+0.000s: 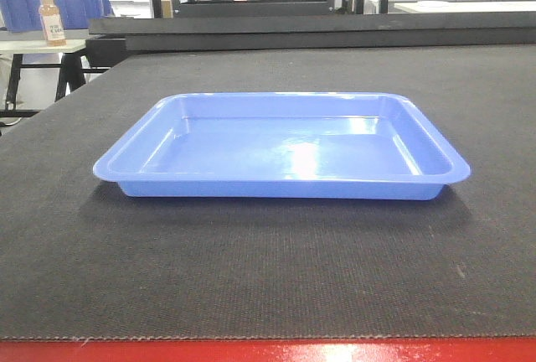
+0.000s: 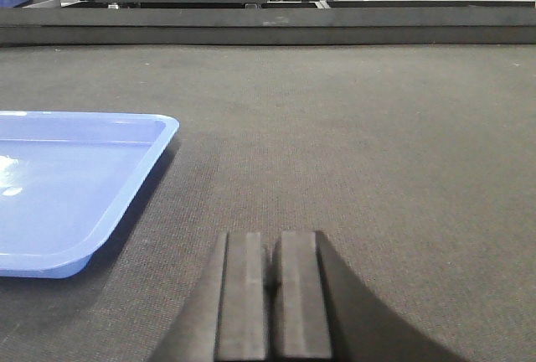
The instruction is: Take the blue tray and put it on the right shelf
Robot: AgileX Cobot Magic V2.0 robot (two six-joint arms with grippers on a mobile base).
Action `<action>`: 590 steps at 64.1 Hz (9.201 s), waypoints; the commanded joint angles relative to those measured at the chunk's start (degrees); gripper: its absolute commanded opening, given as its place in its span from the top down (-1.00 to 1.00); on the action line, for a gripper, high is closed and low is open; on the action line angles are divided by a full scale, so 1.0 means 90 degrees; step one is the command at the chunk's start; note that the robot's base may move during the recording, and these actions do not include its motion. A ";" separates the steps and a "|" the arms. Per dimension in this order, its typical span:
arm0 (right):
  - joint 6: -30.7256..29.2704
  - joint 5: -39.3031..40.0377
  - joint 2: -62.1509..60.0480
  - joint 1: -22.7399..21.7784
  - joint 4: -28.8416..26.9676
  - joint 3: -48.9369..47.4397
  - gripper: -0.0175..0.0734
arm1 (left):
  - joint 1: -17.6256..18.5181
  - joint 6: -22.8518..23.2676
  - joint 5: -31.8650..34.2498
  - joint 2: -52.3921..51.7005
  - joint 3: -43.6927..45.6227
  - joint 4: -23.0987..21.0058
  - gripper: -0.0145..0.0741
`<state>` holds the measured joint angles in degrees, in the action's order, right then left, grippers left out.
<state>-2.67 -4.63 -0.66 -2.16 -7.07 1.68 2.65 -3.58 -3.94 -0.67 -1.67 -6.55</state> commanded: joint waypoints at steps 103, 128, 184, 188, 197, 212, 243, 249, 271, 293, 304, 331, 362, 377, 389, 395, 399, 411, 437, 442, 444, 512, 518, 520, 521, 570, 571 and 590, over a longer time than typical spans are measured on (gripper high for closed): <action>-0.0048 -0.0973 0.2963 0.0029 -0.0035 -0.3947 -0.80 | 0.0085 -0.0004 -0.1502 0.3043 0.4246 -0.0190 -0.24; -0.0048 -0.2787 0.5605 0.2021 -0.0142 -0.5821 -0.73 | 0.2299 -0.0568 -0.3216 0.5825 0.6121 -0.0177 -0.24; 0.2693 -0.5031 1.0514 0.2250 0.1648 -0.9534 -0.73 | 0.2370 0.1390 -0.6769 1.2013 1.1706 0.0728 -0.23; 0.2693 -0.5031 1.0705 0.2250 0.1637 -0.9534 -0.73 | 0.2370 0.1390 -0.6680 1.2164 1.1718 0.0728 -0.23; 0.2693 -0.5019 1.1156 0.2245 0.1623 -0.9534 -0.73 | 0.2357 0.1493 -0.6624 1.2513 1.1718 0.0728 -0.23; 0.2693 -0.4808 1.1730 0.2245 0.1590 -0.9534 -0.73 | 0.2310 0.1536 -0.6522 1.2906 1.1746 0.0676 -0.23; 0.2693 -0.4584 1.2136 0.2245 0.1528 -0.9534 -0.07 | 0.2310 0.1703 -0.6476 1.3204 1.1764 0.0652 -0.05; 0.2693 -0.4625 1.2125 0.2245 0.1528 -0.9534 0.47 | 0.2310 0.1849 -0.6476 1.3204 1.1764 0.0652 0.33; 0.2693 -0.4819 1.1729 0.2245 0.1526 -0.9542 0.49 | 0.2310 0.1873 -0.6960 1.3148 1.2166 0.0665 0.78; 0.2693 -0.5446 1.0468 0.2361 0.1526 -0.9523 0.49 | 0.2310 0.1873 -0.7622 1.2088 1.2401 0.0792 0.78; 0.2687 -0.5670 0.9808 0.2644 0.1533 -0.9371 0.49 | 0.2310 0.1779 -0.8086 1.1573 1.2264 0.0877 0.78; 0.2687 -0.6251 0.8759 0.3191 0.1620 -0.8952 0.49 | 0.2839 0.1766 -0.7998 1.0031 1.0730 0.1046 0.78; 0.2687 -0.6542 0.8014 0.3420 0.1943 -0.8952 0.49 | 0.3210 0.1867 -0.8087 0.9324 1.0612 0.0771 0.78; 0.2687 -0.6542 0.7918 0.3420 0.1955 -0.8952 0.49 | 0.3210 0.1867 -0.8087 0.9324 1.0600 0.0666 0.78; 0.2687 -0.6536 0.7918 0.3420 0.1955 -0.8952 0.49 | 0.3210 0.1867 -0.8087 0.9324 1.0600 0.0661 0.78; 0.2687 -0.6536 0.7918 0.3420 0.1955 -0.8952 0.49 | 0.3210 0.1867 -0.8087 0.9324 1.0600 0.0661 0.78; 0.2687 -0.6536 0.7918 0.3420 0.1955 -0.8952 0.49 | 0.3210 0.1867 -0.8087 0.9324 1.0600 0.0661 0.78; 0.2687 -0.6536 0.7918 0.3420 0.1955 -0.8952 0.49 | 0.3210 0.1867 -0.8087 0.9324 1.0600 0.0661 0.78; 0.2687 -0.6536 0.7924 0.3420 0.1955 -0.8952 0.49 | 0.3210 0.1867 -0.8087 0.9324 1.0600 0.0661 0.78; 0.2687 -0.6536 0.7924 0.3420 0.1955 -0.8952 0.49 | 0.3210 0.1867 -0.8087 0.9324 1.0600 0.0661 0.78; 0.2687 -0.6536 0.7924 0.3420 0.1955 -0.8952 0.49 | 0.3210 0.1867 -0.8087 0.9324 1.0600 0.0661 0.78; 0.2687 -0.6536 0.7924 0.3420 0.1955 -0.8952 0.49 | 0.3210 0.1867 -0.8075 0.9324 1.0600 0.0651 0.78; 0.2687 -0.6536 0.7924 0.3420 0.1955 -0.8952 0.49 | 0.3210 0.1867 -0.8075 0.9324 1.0600 0.0651 0.78; 0.2687 -0.6536 0.7924 0.3420 0.1955 -0.8952 0.49 | 0.3210 0.1867 -0.8075 0.9324 1.0600 0.0651 0.78; 0.2687 -0.6536 0.7924 0.3420 0.1955 -0.8952 0.49 | 0.3210 0.1867 -0.8075 0.9324 1.0600 0.0651 0.78; 0.2687 -0.6536 0.7924 0.3420 0.1955 -0.8952 0.49 | 0.3210 0.1867 -0.8075 0.9324 1.0600 0.0651 0.78; 0.2687 -0.6536 0.7924 0.3420 0.1955 -0.8952 0.49 | 0.3210 0.1867 -0.8075 0.9324 1.0600 0.0651 0.78; 0.2687 -0.6536 0.7924 0.3420 0.1955 -0.8952 0.49 | 0.3210 0.1867 -0.8075 0.9324 1.0600 0.0651 0.78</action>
<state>23.58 -67.35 72.35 28.29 9.15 -77.25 30.65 14.81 -71.74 85.49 92.38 0.00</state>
